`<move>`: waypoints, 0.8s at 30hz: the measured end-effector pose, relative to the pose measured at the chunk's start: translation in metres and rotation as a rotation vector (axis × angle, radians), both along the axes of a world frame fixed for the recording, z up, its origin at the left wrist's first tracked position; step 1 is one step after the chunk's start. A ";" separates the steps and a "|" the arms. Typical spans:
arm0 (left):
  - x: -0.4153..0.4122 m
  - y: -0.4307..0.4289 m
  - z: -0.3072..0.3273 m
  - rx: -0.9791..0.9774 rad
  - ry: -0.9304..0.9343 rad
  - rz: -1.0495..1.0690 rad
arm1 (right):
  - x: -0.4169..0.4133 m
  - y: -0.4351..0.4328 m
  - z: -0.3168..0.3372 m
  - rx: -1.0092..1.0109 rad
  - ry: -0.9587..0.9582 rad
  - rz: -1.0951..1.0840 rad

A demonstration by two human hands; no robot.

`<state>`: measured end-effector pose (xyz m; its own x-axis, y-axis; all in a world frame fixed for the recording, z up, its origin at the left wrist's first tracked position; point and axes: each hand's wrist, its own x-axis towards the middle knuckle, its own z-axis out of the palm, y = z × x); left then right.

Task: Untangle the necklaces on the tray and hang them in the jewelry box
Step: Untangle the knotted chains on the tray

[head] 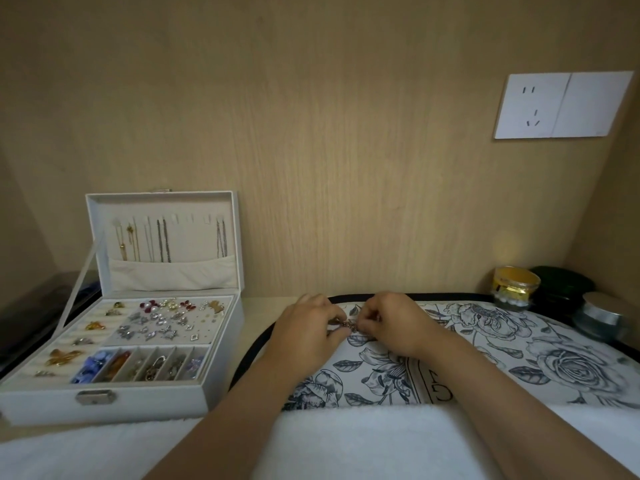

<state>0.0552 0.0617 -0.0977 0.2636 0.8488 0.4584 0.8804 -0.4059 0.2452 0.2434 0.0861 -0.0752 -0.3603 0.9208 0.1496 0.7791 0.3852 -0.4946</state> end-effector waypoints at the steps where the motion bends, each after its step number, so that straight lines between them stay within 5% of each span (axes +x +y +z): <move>1: 0.000 0.001 -0.001 -0.010 0.005 0.007 | 0.001 -0.001 0.000 -0.024 0.066 -0.010; 3: 0.001 0.002 -0.001 -0.048 -0.065 0.003 | 0.002 -0.003 0.003 -0.121 0.246 -0.027; 6: 0.003 0.002 0.001 -0.142 -0.417 -0.029 | 0.001 -0.003 0.006 -0.256 0.488 -0.002; 11: 0.002 0.001 0.004 -0.300 -0.835 0.002 | 0.001 -0.001 0.006 -0.334 0.620 -0.015; 19: 0.007 -0.005 0.003 -0.345 -0.681 -0.094 | -0.002 -0.008 0.010 -0.328 0.625 0.058; 24: 0.009 -0.002 0.003 -0.341 -0.758 -0.113 | -0.001 -0.006 0.011 -0.313 0.644 0.078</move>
